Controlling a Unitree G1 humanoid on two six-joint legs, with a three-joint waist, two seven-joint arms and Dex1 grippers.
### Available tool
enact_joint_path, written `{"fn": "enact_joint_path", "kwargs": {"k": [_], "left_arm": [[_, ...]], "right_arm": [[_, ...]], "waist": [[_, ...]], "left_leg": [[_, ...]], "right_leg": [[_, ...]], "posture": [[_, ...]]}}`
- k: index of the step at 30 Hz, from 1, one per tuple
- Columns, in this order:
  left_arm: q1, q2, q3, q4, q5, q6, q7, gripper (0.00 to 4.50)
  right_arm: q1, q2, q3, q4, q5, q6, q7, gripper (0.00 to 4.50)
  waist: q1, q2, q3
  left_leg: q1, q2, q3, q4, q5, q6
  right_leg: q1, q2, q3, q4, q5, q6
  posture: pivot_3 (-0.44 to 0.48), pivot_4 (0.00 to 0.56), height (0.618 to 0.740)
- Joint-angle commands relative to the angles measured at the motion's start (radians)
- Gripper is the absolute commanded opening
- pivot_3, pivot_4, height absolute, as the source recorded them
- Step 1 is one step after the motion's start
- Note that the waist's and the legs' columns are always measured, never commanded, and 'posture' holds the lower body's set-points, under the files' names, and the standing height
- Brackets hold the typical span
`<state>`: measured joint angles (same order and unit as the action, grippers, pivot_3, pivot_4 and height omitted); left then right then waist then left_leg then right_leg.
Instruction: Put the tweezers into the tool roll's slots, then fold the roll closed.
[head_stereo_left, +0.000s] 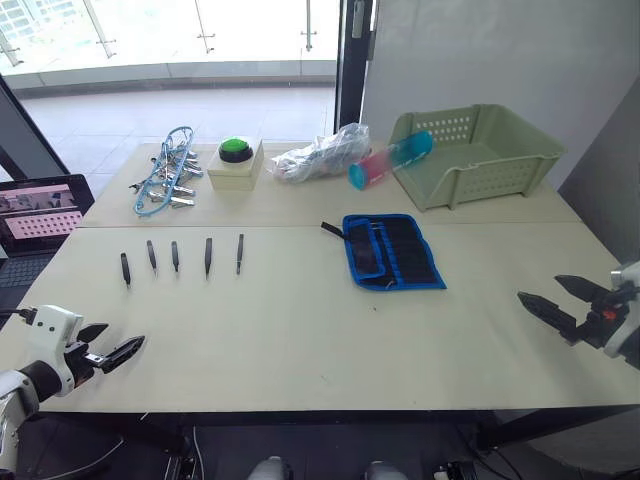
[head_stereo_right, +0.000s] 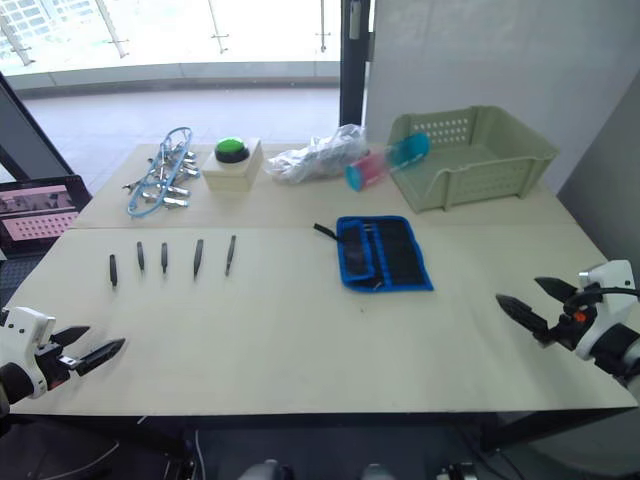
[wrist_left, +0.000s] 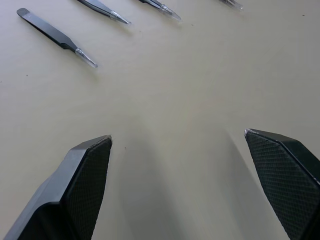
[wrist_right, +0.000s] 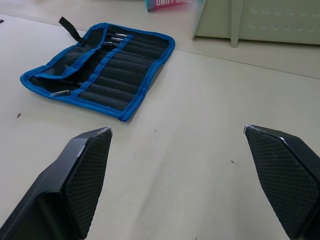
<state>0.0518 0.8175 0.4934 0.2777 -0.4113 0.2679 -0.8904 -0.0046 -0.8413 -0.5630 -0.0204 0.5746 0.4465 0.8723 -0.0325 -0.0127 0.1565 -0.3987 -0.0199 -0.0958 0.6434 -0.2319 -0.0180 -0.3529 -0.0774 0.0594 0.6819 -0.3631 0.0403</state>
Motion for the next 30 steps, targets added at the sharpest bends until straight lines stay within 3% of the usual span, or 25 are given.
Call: {"fn": "enact_joint_path", "kwargs": {"k": [1, 9, 18, 23, 27, 30], "left_arm": [[-0.028, 0.018, 0.039, -0.02, -0.024, 0.003, 0.005, 4.5], [-0.151, 0.0, -0.002, -0.138, -0.147, 0.12, -0.035, 4.5], [-0.258, -0.029, -0.149, -0.443, -0.286, 0.285, -0.077, 4.5], [-0.258, -0.015, -0.209, -0.509, -0.293, 0.319, -0.102, 4.5], [-0.244, -0.012, -0.236, -0.537, -0.272, 0.294, -0.127, 4.5], [-0.234, -0.011, -0.244, -0.555, -0.266, 0.285, -0.134, 4.5]], "right_arm": [[-0.015, 0.001, -0.012, -0.022, 0.019, 0.002, 0.0, 4.47], [-0.052, 0.059, 0.002, -0.121, 0.058, 0.148, -0.151, 4.47], [-0.121, 0.254, 0.188, -0.43, 0.041, 0.284, -0.459, 4.47], [-0.239, 0.408, 0.22, -0.435, 0.194, 0.441, -0.593, 4.47], [-0.326, 0.49, 0.283, -0.358, 0.109, 0.512, -0.75, 4.47], [-0.362, 0.53, 0.303, -0.3, 0.095, 0.531, -0.788, 4.47]], "waist": [[-0.001, 0.0, 0.0], [0.005, 0.0, 0.0], [-0.005, 0.0, 0.0], [-0.015, 0.0, 0.0], [-0.015, 0.0, 0.0], [-0.008, 0.0, 0.0]], "left_leg": [[0.0, 0.0, 0.0, 0.0, 0.0, 0.0], [0.0, 0.0, 0.0, 0.001, 0.0, 0.0], [-0.001, 0.0, 0.0, 0.001, 0.0, -0.001], [0.0, 0.0, 0.0, 0.001, 0.0, -0.001], [0.0, 0.0, 0.0, 0.001, 0.001, -0.001], [0.0, -0.001, 0.0, 0.001, 0.001, -0.001]], "right_leg": [[0.0, 0.0, 0.0, 0.0, 0.0, 0.0], [0.0, 0.0, 0.0, 0.001, 0.0, 0.0], [-0.001, 0.001, 0.001, 0.002, 0.0, 0.0], [-0.001, 0.002, 0.001, 0.003, 0.0, 0.0], [-0.002, 0.002, 0.001, 0.004, 0.0, 0.0], [-0.002, 0.001, 0.001, 0.004, 0.0, 0.0]], "posture": [[0.0, 0.15, 0.74], [0.0, 0.15, 0.74], [0.0, 0.15, 0.74], [0.0, 0.15, 0.74], [0.0, 0.15, 0.74], [0.0, 0.15, 0.74]]}}
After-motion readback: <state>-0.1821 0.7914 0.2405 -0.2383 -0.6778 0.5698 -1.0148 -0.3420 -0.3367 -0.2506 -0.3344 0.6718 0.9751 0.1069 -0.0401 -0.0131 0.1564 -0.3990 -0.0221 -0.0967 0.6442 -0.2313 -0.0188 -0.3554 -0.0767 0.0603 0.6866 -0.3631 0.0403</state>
